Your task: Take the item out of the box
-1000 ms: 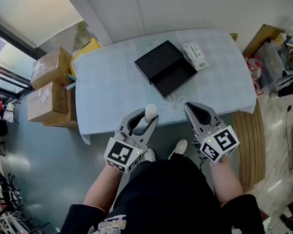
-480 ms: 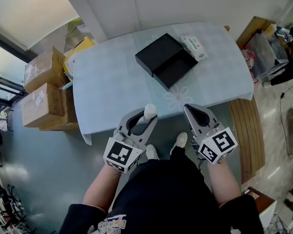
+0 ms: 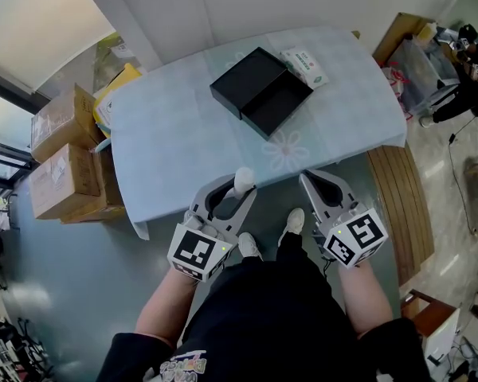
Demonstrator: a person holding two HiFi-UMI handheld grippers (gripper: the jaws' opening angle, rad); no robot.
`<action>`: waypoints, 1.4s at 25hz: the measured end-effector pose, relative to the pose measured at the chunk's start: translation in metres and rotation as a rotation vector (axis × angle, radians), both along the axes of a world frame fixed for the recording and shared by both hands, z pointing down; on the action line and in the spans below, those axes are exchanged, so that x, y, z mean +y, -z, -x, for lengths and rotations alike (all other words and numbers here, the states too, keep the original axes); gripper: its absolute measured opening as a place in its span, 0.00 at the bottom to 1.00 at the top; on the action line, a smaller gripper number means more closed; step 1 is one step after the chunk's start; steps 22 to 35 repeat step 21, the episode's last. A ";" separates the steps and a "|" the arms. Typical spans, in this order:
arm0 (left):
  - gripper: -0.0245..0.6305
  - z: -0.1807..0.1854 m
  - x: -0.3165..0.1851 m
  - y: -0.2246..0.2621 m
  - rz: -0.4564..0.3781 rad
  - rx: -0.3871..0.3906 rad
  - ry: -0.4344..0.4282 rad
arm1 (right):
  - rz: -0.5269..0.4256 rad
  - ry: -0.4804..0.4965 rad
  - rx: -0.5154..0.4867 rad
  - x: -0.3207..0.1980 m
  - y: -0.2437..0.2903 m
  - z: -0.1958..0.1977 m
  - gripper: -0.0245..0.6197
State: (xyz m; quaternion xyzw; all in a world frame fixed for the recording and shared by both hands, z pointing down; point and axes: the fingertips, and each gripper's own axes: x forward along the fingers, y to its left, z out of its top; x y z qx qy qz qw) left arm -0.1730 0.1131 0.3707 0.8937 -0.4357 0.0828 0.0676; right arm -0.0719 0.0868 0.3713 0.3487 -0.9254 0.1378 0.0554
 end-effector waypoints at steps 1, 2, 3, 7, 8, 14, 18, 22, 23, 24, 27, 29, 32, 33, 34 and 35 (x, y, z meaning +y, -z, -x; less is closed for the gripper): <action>0.25 0.000 0.001 0.000 0.001 -0.002 -0.003 | 0.000 -0.003 -0.001 0.001 0.000 0.000 0.05; 0.25 -0.001 0.002 0.001 0.002 -0.004 -0.006 | -0.001 -0.007 -0.002 0.003 0.001 -0.001 0.05; 0.25 -0.001 0.003 0.001 0.002 -0.004 -0.010 | -0.002 -0.010 -0.004 0.003 0.001 -0.001 0.05; 0.25 -0.002 0.004 -0.001 -0.002 -0.009 -0.026 | -0.004 -0.022 -0.008 0.003 0.000 -0.002 0.05; 0.25 -0.001 0.004 -0.001 0.000 -0.011 -0.027 | -0.003 -0.024 -0.009 0.004 0.000 -0.001 0.05; 0.25 -0.001 0.005 0.000 -0.002 -0.013 -0.030 | -0.001 -0.028 -0.011 0.007 -0.001 -0.001 0.05; 0.25 0.000 0.005 0.000 -0.003 -0.008 -0.032 | 0.001 -0.030 -0.006 0.007 -0.001 -0.001 0.05; 0.25 0.001 0.006 0.000 -0.001 -0.007 -0.031 | 0.000 -0.032 -0.005 0.007 0.000 0.000 0.05; 0.25 0.001 0.006 0.000 -0.001 -0.007 -0.031 | 0.000 -0.032 -0.005 0.007 0.000 0.000 0.05; 0.25 0.001 0.006 0.000 -0.001 -0.007 -0.031 | 0.000 -0.032 -0.005 0.007 0.000 0.000 0.05; 0.25 0.001 0.006 0.000 -0.001 -0.007 -0.031 | 0.000 -0.032 -0.005 0.007 0.000 0.000 0.05; 0.25 0.001 0.006 0.000 -0.001 -0.007 -0.031 | 0.000 -0.032 -0.005 0.007 0.000 0.000 0.05; 0.25 0.001 0.006 0.000 -0.001 -0.007 -0.031 | 0.000 -0.032 -0.005 0.007 0.000 0.000 0.05; 0.25 0.001 0.006 0.000 -0.001 -0.007 -0.031 | 0.000 -0.032 -0.005 0.007 0.000 0.000 0.05; 0.25 0.001 0.006 0.000 -0.001 -0.007 -0.031 | 0.000 -0.032 -0.005 0.007 0.000 0.000 0.05; 0.25 0.001 0.006 0.000 -0.001 -0.007 -0.031 | 0.000 -0.032 -0.005 0.007 0.000 0.000 0.05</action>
